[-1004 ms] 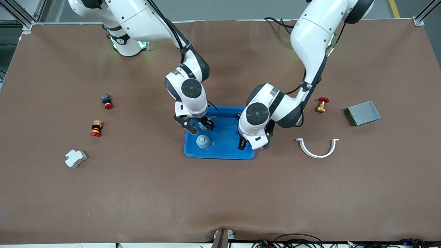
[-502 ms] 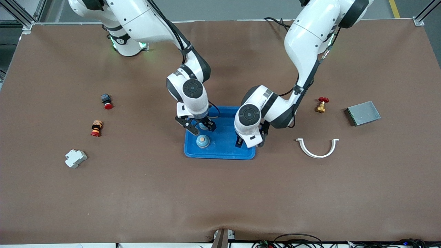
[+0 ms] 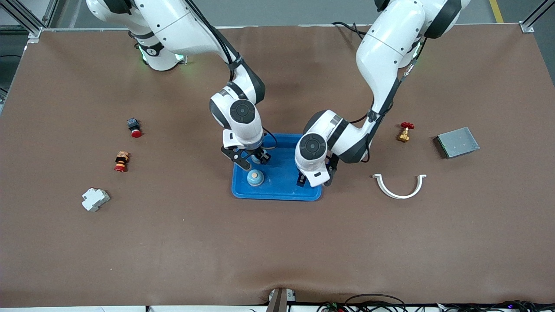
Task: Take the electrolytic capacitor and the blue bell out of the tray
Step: 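Close both grippers and lift the capacitor and bell from the tray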
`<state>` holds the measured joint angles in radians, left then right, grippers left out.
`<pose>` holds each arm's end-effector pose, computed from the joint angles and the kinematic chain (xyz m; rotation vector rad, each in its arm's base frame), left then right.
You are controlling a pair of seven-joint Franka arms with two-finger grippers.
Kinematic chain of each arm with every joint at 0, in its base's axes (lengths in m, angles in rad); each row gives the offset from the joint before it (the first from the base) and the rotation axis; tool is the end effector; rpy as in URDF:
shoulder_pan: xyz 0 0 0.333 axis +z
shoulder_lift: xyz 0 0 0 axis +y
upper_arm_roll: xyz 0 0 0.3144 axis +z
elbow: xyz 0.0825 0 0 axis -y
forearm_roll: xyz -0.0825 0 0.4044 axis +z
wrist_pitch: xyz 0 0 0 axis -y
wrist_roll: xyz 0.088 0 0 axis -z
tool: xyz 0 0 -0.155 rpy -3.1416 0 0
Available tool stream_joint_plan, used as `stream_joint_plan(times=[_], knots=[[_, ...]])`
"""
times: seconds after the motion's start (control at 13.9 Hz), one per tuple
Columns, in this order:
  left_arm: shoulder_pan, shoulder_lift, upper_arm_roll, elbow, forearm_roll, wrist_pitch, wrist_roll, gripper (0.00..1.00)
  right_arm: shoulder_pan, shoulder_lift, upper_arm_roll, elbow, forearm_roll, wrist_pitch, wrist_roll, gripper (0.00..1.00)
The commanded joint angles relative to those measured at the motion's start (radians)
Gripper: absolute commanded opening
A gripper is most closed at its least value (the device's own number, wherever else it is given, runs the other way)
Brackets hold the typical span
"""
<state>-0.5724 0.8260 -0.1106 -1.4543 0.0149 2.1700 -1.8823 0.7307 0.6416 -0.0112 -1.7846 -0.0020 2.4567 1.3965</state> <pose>0.5636 -0.4462 0.1236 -2.5045 -1.7529 0.1504 0.5072 0.4446 0.1321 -2.9437 1.0300 -0.0342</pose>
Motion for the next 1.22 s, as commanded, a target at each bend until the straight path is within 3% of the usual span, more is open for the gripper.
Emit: stream_joint_plan(times=[0.0, 0.29, 0.36, 0.43, 0.5, 0.72, 0.79, 0.86, 0.93, 1.0, 1.08, 1.15], knots=[[-0.021, 0.012, 0.011, 0.019, 0.022, 0.007, -0.028, 1.0, 0.021, 0.016, -0.007, 0.021, -0.004, 0.002, 0.025, 0.0], [-0.023, 0.016, 0.011, 0.019, 0.023, 0.014, -0.028, 1.0, 0.032, 0.015, -0.006, 0.028, -0.004, 0.004, 0.024, 0.0], [-0.023, 0.021, 0.011, 0.019, 0.023, 0.019, -0.028, 1.0, 0.032, 0.015, -0.006, 0.028, -0.003, 0.008, 0.025, 0.06], [-0.026, 0.022, 0.011, 0.019, 0.026, 0.02, -0.028, 1.0, 0.033, 0.016, -0.006, 0.027, -0.001, 0.022, 0.025, 0.32], [-0.027, 0.028, 0.011, 0.019, 0.03, 0.022, -0.028, 1.0, 0.036, 0.024, -0.006, 0.025, 0.0, 0.034, 0.027, 0.48], [-0.027, 0.03, 0.011, 0.019, 0.03, 0.033, -0.029, 1.0, 0.059, 0.033, -0.006, 0.027, 0.0, 0.047, 0.056, 0.56], [-0.027, 0.028, 0.011, 0.019, 0.03, 0.033, -0.029, 1.0, 0.07, 0.036, -0.006, 0.027, 0.0, 0.054, 0.059, 0.7], [-0.027, 0.03, 0.011, 0.019, 0.03, 0.034, -0.031, 1.0, 0.076, 0.038, -0.006, 0.027, 0.0, 0.061, 0.071, 0.96], [-0.027, 0.03, 0.011, 0.019, 0.03, 0.034, -0.041, 1.0, 0.078, 0.041, -0.006, 0.027, -0.001, 0.062, 0.085, 0.94], [-0.027, 0.03, 0.011, 0.019, 0.03, 0.034, -0.057, 0.83, 0.087, 0.041, -0.007, 0.025, -0.001, 0.062, 0.088, 0.95], [-0.026, 0.03, 0.011, 0.019, 0.03, 0.034, -0.057, 0.6, 0.092, 0.041, -0.007, 0.025, -0.003, 0.062, 0.088, 1.0], [-0.026, 0.028, 0.011, 0.019, 0.03, 0.034, -0.057, 0.46, 0.095, 0.044, -0.007, 0.024, -0.003, 0.062, 0.09, 1.0]])
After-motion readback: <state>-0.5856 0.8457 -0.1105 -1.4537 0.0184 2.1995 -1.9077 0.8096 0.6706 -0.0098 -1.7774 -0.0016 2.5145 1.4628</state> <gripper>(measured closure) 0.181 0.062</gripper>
